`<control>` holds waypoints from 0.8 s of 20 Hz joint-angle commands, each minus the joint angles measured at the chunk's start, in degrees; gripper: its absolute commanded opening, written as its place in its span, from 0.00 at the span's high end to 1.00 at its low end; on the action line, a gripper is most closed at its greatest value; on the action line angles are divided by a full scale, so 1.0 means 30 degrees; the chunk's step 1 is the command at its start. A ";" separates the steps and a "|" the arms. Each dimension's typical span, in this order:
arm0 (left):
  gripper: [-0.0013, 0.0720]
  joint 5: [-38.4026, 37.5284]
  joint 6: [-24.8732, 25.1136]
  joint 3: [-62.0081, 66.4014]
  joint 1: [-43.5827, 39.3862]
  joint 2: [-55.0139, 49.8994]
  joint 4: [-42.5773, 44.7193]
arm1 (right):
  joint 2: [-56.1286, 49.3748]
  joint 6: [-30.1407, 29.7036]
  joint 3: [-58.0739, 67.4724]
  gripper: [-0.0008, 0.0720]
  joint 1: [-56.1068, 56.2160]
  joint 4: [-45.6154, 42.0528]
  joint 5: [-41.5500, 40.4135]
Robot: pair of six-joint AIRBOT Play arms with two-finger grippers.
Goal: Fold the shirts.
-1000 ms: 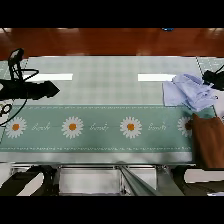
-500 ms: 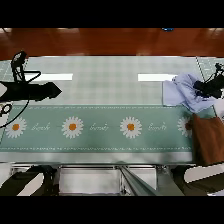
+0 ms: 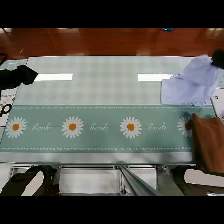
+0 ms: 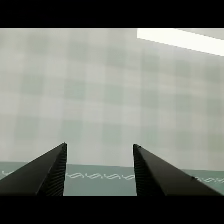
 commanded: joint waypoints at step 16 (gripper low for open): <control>0.29 -0.0685 -0.0772 -0.4452 -0.0678 0.4597 -0.0605 | 0.5311 0.0204 0.6586 0.96 1.4207 0.1428 0.2164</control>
